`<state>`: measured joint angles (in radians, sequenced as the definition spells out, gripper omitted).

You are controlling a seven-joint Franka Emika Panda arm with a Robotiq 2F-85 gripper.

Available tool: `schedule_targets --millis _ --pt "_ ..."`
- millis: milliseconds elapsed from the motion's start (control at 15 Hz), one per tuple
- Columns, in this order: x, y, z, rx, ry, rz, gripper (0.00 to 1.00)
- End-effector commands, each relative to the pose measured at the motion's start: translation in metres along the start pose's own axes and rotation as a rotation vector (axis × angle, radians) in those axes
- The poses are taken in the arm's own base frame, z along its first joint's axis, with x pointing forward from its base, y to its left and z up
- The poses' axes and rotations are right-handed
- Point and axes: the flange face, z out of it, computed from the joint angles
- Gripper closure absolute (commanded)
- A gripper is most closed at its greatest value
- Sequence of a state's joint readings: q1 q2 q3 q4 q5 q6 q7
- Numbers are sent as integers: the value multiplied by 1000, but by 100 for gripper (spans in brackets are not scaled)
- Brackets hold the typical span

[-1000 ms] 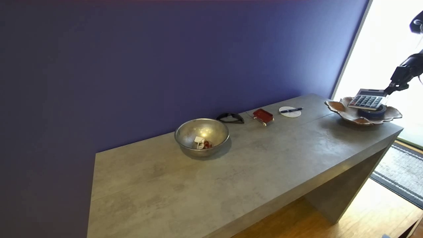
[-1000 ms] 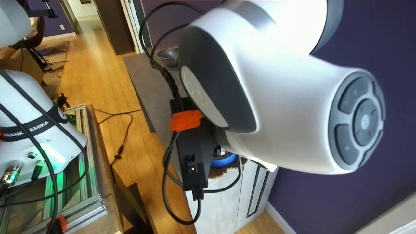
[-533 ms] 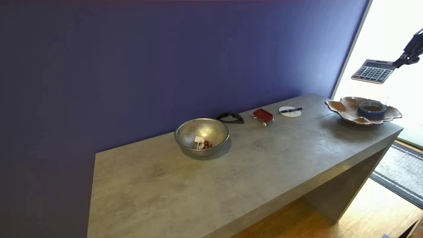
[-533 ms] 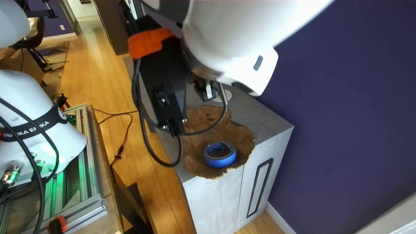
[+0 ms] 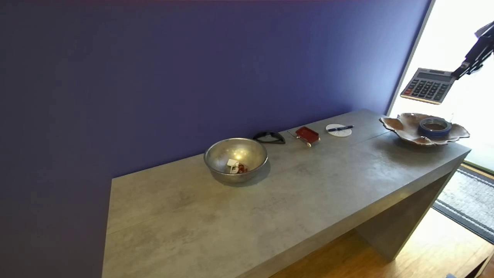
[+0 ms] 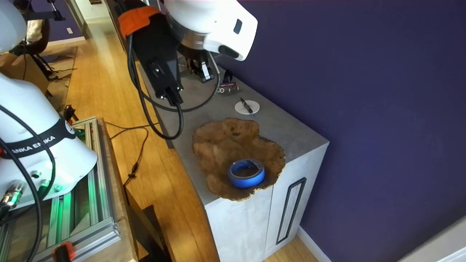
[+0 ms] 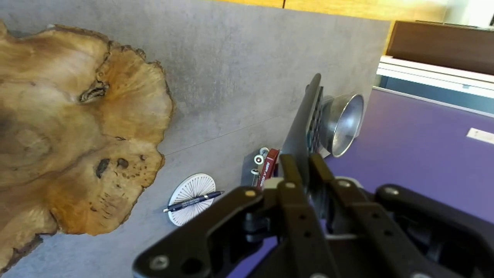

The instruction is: Move the calculator from the key bowl into the silver dish

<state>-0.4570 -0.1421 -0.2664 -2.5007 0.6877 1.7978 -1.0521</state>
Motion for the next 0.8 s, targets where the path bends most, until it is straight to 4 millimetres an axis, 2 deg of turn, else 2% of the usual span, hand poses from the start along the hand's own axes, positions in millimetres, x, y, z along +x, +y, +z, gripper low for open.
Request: schedule_targets --millis 0,67,133,400,533,733 --pt "-1 1 -1 0 2 3 97" --pt "-2 0 8 11 -4 -9 97" --pt "-2 -7 27 15 -35 -36 97" --pt "3 -45 124 -18 -199 -171 97" --pt "10 -74 175 -40 -265 -235 97" --pt "24 -128 251 14 -332 -294 97"
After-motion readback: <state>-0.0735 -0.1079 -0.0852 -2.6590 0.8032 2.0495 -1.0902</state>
